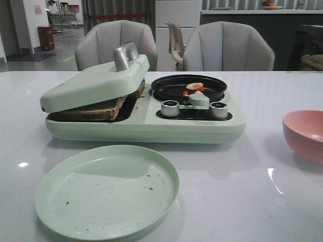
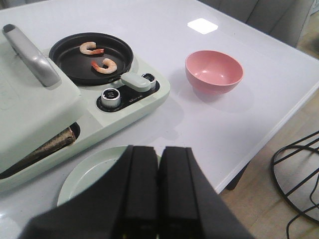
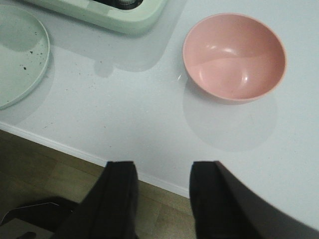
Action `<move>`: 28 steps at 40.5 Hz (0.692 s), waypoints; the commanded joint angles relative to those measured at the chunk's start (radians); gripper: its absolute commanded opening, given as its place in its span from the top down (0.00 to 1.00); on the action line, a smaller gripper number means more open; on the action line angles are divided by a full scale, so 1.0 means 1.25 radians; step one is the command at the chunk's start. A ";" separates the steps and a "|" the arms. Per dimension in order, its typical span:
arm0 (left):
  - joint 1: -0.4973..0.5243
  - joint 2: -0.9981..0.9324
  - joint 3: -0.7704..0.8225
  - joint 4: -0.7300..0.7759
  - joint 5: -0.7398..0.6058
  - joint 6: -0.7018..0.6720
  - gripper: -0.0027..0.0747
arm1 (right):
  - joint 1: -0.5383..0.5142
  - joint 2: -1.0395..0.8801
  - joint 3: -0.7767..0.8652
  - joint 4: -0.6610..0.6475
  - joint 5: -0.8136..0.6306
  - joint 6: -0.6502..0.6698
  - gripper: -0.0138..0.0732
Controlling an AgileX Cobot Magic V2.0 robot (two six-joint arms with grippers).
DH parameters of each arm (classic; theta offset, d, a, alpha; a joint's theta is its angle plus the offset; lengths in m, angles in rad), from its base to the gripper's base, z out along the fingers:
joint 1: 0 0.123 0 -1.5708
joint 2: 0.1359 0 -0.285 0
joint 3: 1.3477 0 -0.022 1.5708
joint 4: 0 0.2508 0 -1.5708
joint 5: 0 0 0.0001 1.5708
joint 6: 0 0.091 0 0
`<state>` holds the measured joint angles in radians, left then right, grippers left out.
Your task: Make breakfast with bread and shrimp
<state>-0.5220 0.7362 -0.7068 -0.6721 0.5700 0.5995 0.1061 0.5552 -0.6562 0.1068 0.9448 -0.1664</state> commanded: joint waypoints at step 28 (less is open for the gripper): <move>-0.005 -0.001 -0.025 0.441 -0.037 -0.403 0.84 | -0.001 -0.052 -0.014 0.004 -0.048 0.003 0.79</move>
<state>-0.5220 0.7362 -0.7068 -0.1310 0.5849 0.1282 0.1061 0.4861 -0.6484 0.1055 0.9476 -0.1641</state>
